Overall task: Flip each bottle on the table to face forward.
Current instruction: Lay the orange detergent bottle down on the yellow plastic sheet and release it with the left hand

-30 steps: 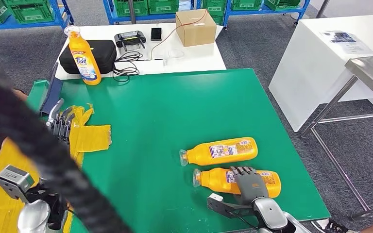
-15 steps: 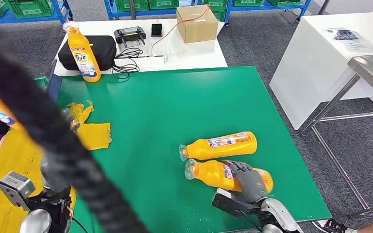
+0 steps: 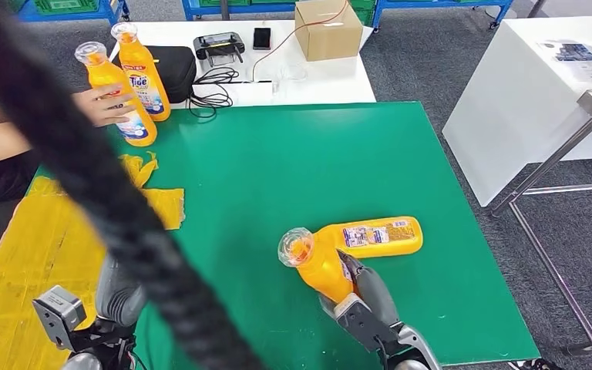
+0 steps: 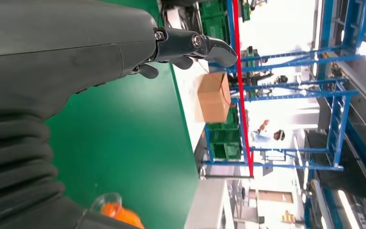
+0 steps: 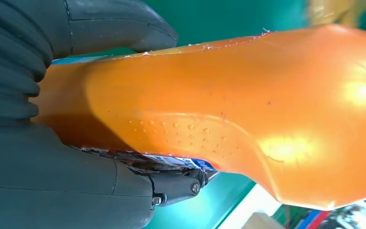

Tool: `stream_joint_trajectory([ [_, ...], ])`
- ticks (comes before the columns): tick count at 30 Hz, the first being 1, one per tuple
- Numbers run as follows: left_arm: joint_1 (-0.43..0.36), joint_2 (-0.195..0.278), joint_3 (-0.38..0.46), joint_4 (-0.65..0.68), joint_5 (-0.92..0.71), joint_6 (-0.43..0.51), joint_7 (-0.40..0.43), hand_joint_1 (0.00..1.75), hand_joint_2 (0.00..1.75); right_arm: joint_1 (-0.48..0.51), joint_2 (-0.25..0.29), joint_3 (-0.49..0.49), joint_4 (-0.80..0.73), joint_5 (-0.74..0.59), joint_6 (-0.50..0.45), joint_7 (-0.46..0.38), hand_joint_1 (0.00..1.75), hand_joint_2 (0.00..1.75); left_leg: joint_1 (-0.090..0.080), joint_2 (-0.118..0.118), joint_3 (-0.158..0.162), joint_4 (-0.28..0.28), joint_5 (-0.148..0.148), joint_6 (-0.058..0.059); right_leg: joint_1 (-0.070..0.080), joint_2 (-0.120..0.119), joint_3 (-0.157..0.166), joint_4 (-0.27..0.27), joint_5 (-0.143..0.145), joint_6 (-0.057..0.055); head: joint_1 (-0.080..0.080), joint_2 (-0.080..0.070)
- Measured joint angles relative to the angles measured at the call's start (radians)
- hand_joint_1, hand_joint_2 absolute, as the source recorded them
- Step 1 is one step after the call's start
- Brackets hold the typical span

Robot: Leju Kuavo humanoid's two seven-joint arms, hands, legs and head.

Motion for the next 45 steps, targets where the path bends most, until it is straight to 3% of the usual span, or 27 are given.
stream_joint_trajectory([
  [9,0.022,-0.001,-0.074,-0.017,0.024,-0.034,-0.015,0.00,1.75,-0.028,0.050,0.053,-0.046,-0.033,0.022,0.002,1.75,1.75,0.000,-0.001,-0.002,0.000,0.000,0.000,0.000,-0.001,-0.001,0.000,0.000,0.000,0.000,0.000],
  [20,0.037,-0.003,-0.155,-0.026,0.073,-0.073,-0.024,0.00,1.75,-0.080,0.068,0.236,-0.025,0.037,0.002,0.051,1.75,1.75,0.000,-0.001,-0.003,0.000,0.000,0.001,0.000,-0.001,-0.003,0.001,0.000,0.000,0.000,0.000],
  [27,0.029,-0.004,-0.196,-0.024,0.077,-0.075,-0.010,0.00,1.75,-0.133,0.087,0.362,0.093,0.095,-0.019,0.094,1.75,1.75,0.000,-0.002,-0.004,0.000,0.000,0.001,0.000,-0.001,-0.004,0.001,0.000,0.000,0.000,0.000],
  [31,0.026,-0.004,-0.206,-0.018,0.070,-0.067,-0.005,1.75,1.75,-0.155,0.092,0.408,0.151,0.107,-0.023,0.097,1.75,1.75,0.000,-0.002,-0.004,0.000,0.000,0.001,0.000,-0.001,-0.005,0.001,0.000,0.000,0.000,0.000],
  [45,0.018,0.004,-0.207,0.019,0.057,-0.062,-0.018,1.75,1.75,-0.203,0.093,0.456,0.236,0.132,-0.018,0.102,1.75,1.75,-0.001,-0.002,-0.005,0.000,0.000,0.001,-0.001,-0.001,-0.005,0.001,0.000,0.000,0.000,0.000],
])
